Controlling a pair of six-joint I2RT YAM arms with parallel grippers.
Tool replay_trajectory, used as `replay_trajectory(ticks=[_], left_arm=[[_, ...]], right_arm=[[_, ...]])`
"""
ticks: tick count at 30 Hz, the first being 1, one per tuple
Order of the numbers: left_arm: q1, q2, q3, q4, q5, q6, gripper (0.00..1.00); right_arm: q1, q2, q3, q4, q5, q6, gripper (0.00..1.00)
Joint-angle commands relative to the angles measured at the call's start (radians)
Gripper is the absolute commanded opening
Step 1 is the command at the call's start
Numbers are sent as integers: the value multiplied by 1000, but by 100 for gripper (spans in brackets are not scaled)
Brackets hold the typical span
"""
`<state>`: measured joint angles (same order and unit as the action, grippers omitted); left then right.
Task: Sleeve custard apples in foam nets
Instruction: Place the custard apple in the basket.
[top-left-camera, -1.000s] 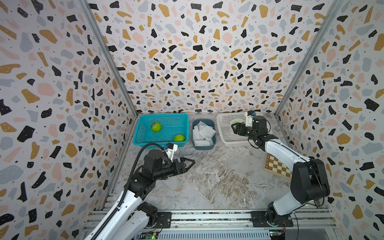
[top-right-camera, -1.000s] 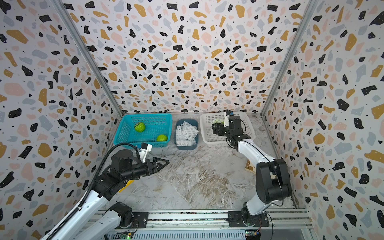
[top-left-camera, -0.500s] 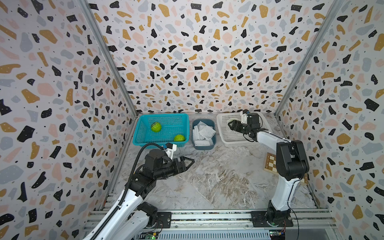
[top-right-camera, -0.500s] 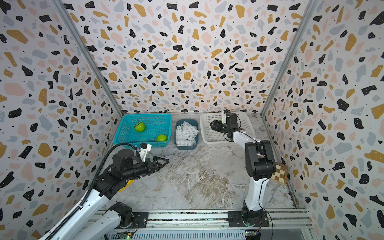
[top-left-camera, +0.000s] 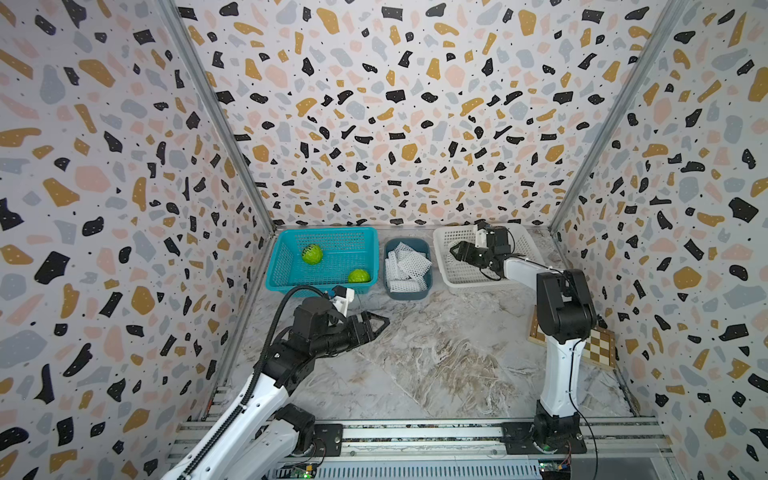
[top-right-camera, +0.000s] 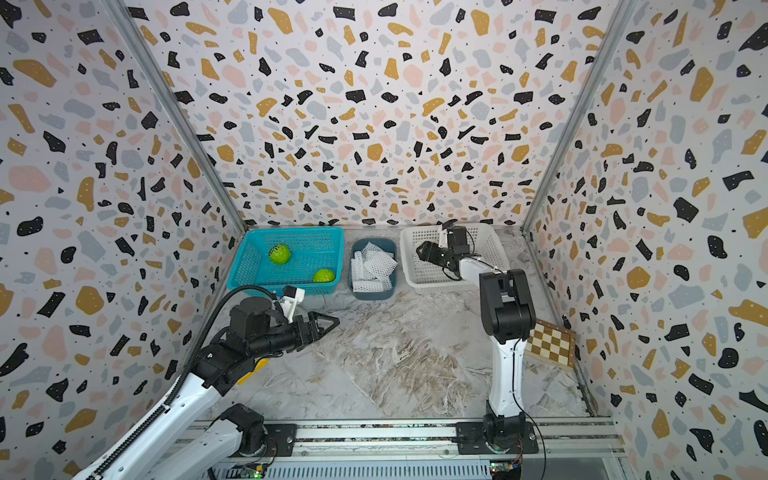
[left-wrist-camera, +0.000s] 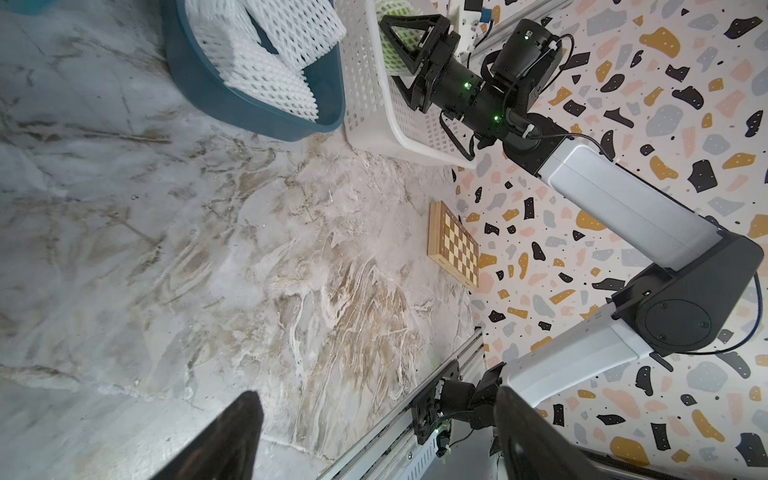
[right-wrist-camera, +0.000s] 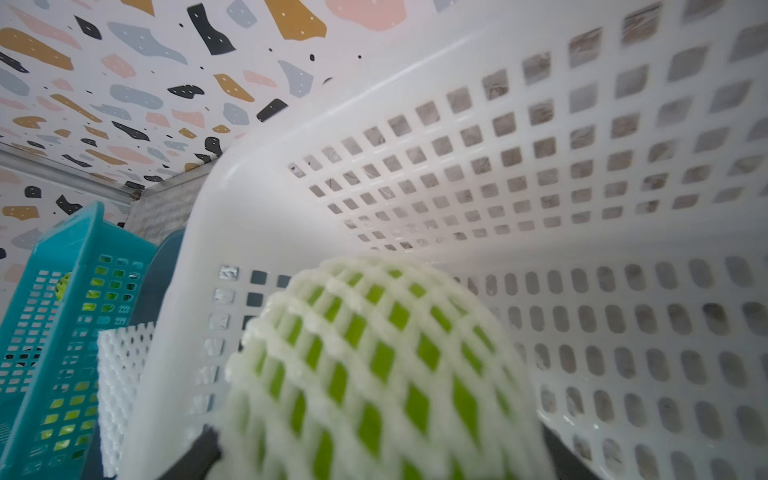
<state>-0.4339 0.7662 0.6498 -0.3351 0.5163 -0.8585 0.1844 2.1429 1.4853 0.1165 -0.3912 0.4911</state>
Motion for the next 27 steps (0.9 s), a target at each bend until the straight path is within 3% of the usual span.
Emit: replay_trajectory(ticks=[1,19,27], left_arm=[[2,0,-17,34,3,-7,86],[3,-1,-42,53,-5,-9,86],[2,9,-43,62,0,-9,86]], right_arm=[[-3,10,67,-51,-10,-9,79],[21,93,155,-164,34,-32,82],[21,40,152,-200,79,-41,98]])
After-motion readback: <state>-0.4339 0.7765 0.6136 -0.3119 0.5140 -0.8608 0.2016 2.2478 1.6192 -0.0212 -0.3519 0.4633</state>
